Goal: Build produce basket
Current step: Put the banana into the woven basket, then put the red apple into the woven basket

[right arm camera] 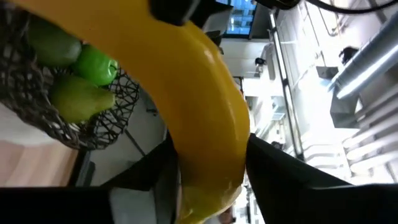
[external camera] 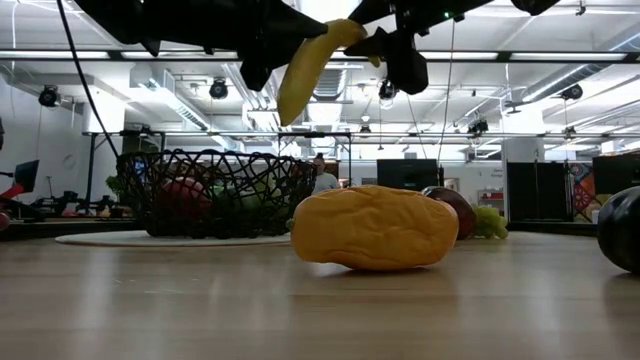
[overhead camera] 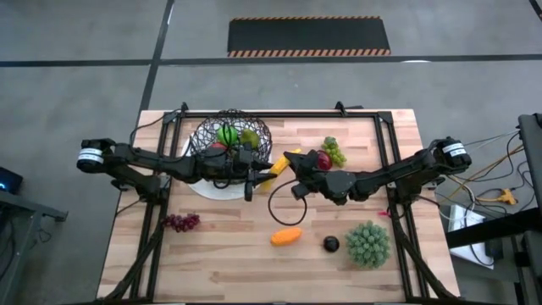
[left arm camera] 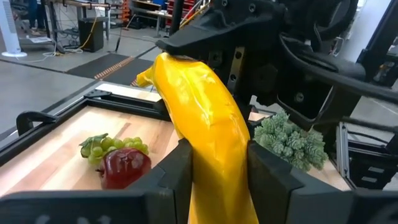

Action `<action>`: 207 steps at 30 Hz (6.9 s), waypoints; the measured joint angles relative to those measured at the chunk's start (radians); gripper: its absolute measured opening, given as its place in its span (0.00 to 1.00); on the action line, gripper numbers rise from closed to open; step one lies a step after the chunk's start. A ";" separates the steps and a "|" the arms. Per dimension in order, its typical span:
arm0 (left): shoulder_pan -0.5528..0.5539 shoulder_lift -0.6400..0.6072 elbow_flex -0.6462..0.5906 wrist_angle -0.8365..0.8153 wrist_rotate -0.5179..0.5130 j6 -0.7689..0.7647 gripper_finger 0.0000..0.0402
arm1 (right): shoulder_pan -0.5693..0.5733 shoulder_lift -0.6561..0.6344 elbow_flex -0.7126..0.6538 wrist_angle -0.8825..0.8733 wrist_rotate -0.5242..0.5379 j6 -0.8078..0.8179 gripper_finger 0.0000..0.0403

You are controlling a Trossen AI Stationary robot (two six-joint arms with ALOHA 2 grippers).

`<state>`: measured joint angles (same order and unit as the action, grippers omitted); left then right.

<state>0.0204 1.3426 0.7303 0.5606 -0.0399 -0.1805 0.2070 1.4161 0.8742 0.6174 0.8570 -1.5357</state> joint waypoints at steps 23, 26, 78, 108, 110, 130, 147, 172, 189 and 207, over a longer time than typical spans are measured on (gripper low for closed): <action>-0.016 -0.174 0.009 -0.349 -0.259 0.496 0.27 | 0.005 -0.089 -0.002 -0.013 0.408 0.314 0.55; -0.022 -0.252 0.007 -0.489 -0.350 0.538 0.27 | 0.005 -0.118 -0.015 -0.017 0.445 0.345 0.55; -0.049 -0.264 -0.069 -0.704 -0.499 0.474 0.49 | 0.005 -0.149 -0.031 -0.237 0.448 0.719 0.55; -0.119 -0.426 -0.098 -0.289 -0.310 0.615 0.49 | -0.255 -0.175 0.200 -1.484 -0.498 2.101 0.55; -0.119 -0.427 -0.098 -0.288 -0.310 0.615 0.49 | -0.273 -0.172 0.190 -1.538 -0.501 2.142 0.55; -0.118 -0.420 -0.098 -0.254 -0.313 0.633 0.49 | -0.356 -0.043 0.086 -1.422 -0.567 2.166 0.55; -0.118 -0.420 -0.098 -0.255 -0.317 0.633 0.49 | -0.363 0.106 0.109 -1.442 -0.444 2.215 0.55; -0.118 -0.414 -0.098 -0.255 -0.317 0.633 0.49 | -0.367 0.253 0.146 -1.358 -0.454 2.105 0.53; -0.118 -0.414 -0.098 -0.255 -0.317 0.633 0.49 | -0.367 0.185 0.174 -1.411 -0.492 2.194 0.79; -0.118 -0.414 -0.098 -0.255 -0.317 0.634 0.49 | -0.409 0.240 0.184 -1.225 -0.389 2.352 0.81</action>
<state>-0.0976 0.9291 0.6327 0.3058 -0.3565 0.4534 -0.2020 1.6558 1.0584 -0.6073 0.4682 0.8165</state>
